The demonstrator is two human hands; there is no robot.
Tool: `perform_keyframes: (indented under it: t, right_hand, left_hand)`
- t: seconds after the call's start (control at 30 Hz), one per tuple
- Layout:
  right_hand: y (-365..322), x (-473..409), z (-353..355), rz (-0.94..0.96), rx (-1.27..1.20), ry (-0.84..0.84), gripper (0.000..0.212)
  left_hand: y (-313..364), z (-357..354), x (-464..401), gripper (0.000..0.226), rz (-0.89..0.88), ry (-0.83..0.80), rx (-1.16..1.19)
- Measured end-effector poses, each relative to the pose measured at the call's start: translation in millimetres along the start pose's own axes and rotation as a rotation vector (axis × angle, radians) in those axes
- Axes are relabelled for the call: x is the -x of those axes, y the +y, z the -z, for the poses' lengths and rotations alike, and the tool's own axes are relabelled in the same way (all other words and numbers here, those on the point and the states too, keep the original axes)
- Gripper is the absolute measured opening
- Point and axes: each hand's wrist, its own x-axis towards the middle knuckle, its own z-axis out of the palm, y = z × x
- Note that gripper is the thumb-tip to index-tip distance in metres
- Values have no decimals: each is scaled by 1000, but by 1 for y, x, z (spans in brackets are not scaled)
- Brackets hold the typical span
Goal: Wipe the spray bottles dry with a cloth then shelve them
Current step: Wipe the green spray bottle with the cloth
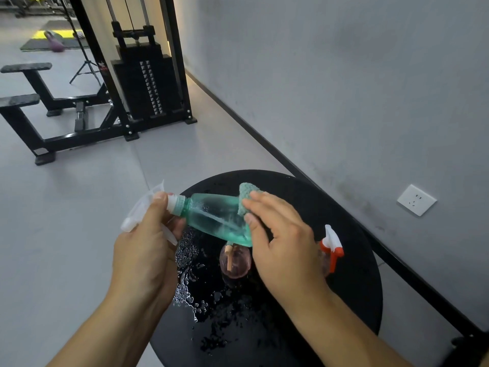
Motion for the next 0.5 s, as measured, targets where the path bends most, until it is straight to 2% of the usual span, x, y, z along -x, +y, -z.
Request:
perform_keyframes:
  t: [0.1, 0.23, 0.33, 0.5]
  right_hand:
    - [-5, 6, -7, 96, 14, -55, 30]
    - [3, 0, -2, 36, 15, 0, 30]
    - [2, 1, -3, 20, 17, 20, 30]
    - [-5, 8, -10, 204, 61, -67, 34]
  left_hand:
    - [-5, -1, 3, 23, 8, -17, -1]
    - [2, -1, -2, 8, -1, 14, 20]
    - [1, -1, 0, 8, 5, 19, 21]
    - [-5, -1, 4, 13, 28, 16, -3]
